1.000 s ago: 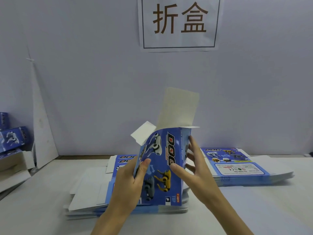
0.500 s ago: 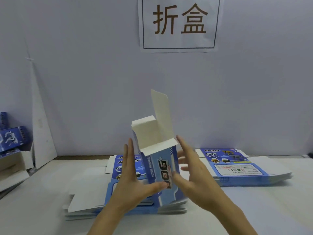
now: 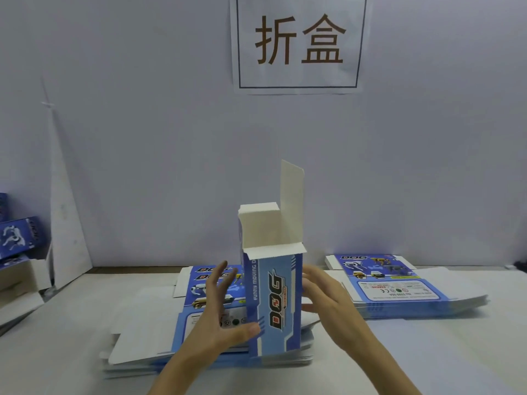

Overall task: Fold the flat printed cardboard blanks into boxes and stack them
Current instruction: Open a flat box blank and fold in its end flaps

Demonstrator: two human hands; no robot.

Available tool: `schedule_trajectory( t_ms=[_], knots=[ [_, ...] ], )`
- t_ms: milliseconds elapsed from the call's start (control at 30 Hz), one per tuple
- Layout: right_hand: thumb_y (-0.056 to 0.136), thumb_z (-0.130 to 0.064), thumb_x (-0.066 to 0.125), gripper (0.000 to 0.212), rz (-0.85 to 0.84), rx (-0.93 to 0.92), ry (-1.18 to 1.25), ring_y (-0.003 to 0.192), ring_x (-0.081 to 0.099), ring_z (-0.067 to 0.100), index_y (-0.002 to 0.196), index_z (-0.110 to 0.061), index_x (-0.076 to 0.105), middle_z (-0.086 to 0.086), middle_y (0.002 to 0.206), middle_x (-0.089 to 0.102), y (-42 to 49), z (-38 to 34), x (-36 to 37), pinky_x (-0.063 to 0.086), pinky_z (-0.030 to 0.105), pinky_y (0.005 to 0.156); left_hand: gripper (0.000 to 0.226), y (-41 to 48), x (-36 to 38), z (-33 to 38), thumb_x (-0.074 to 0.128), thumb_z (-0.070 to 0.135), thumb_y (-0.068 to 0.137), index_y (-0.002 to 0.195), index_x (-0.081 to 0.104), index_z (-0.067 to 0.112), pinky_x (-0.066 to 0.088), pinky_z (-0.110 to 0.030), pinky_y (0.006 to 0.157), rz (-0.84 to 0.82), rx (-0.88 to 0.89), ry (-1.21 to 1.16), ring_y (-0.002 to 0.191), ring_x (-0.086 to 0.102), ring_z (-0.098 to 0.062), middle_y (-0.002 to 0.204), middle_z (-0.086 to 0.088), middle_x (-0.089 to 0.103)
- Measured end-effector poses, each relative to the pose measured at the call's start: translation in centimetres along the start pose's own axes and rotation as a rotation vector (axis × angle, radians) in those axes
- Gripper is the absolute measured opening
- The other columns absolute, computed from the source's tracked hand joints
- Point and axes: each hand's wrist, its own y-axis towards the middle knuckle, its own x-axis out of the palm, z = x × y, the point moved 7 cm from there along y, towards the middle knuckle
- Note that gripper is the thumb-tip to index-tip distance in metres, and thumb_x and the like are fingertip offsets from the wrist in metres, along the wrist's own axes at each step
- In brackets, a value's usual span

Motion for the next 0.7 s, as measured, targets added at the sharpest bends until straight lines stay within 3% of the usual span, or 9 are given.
schedule_trajectory(
  t_ms=[133,200,300,433,533,633,700],
  knots=[
    [0.093,-0.032,0.045,0.022,-0.03,0.061,0.136,0.095,0.068,0.005,0.104,-0.027,0.063,-0.015,0.097,0.073,0.3,0.7,-0.1,0.058,0.025,0.072,0.123,0.0,0.8,-0.1,0.093,0.053,0.028,0.13,0.027,0.039,0.057,-0.027,0.069,-0.078,-0.058,0.031,0.112,0.06,-0.008,0.134,0.012,0.039],
    [0.095,-0.029,0.044,0.023,-0.05,0.094,0.179,0.093,0.07,0.008,0.101,-0.022,0.066,-0.012,0.095,0.074,0.3,1.0,-0.1,0.058,0.024,0.069,0.109,0.0,0.7,0.0,0.093,0.035,0.04,0.127,0.026,0.039,0.056,-0.023,0.065,-0.056,-0.069,0.075,0.108,0.062,-0.008,0.135,0.008,0.037],
    [0.096,-0.028,0.044,0.026,-0.066,0.132,0.211,0.091,0.071,0.013,0.099,-0.017,0.067,-0.006,0.093,0.075,0.3,1.5,0.0,0.056,0.024,0.067,0.095,0.1,0.3,0.4,0.085,0.017,0.053,0.122,0.024,0.037,0.055,-0.019,0.064,0.008,-0.04,0.143,0.105,0.058,0.007,0.134,0.006,0.038],
    [0.09,-0.035,0.047,0.026,-0.024,0.111,0.178,0.084,0.071,0.01,0.093,-0.018,0.066,-0.005,0.089,0.075,0.3,0.6,-0.7,0.057,0.024,0.067,0.099,0.0,0.7,1.5,0.093,0.036,0.047,0.118,0.025,0.034,0.05,-0.008,0.068,0.045,0.016,0.253,0.105,0.05,0.02,0.122,0.016,0.043],
    [0.082,-0.052,0.054,0.039,0.17,-0.005,0.185,0.087,0.07,0.015,0.099,-0.019,0.065,0.003,0.099,0.072,0.5,-2.5,-3.7,0.056,0.033,0.077,0.1,-0.1,0.5,1.4,0.084,0.05,0.04,0.118,0.024,0.033,0.047,-0.006,0.073,0.067,0.02,0.288,0.107,0.049,0.017,0.121,0.018,0.045],
    [0.084,-0.059,0.048,0.048,0.201,-0.149,0.293,0.087,0.071,0.022,0.108,-0.022,0.064,0.004,0.099,0.073,0.5,-7.4,-5.3,0.059,0.033,0.07,0.099,-0.1,0.3,0.8,0.083,0.05,0.043,0.119,0.021,0.039,0.046,-0.006,0.077,0.06,0.013,0.295,0.112,0.048,0.013,0.124,0.018,0.045],
    [0.072,-0.068,0.045,0.059,0.171,-0.233,0.206,0.084,0.071,0.016,0.115,-0.029,0.059,-0.001,0.1,0.072,0.5,-10.6,-4.8,0.058,0.029,0.064,0.096,-0.2,0.3,0.6,0.084,0.051,0.044,0.115,0.02,0.048,0.047,-0.007,0.076,0.053,0.003,0.293,0.112,0.049,0.013,0.12,0.025,0.046]
  ],
)
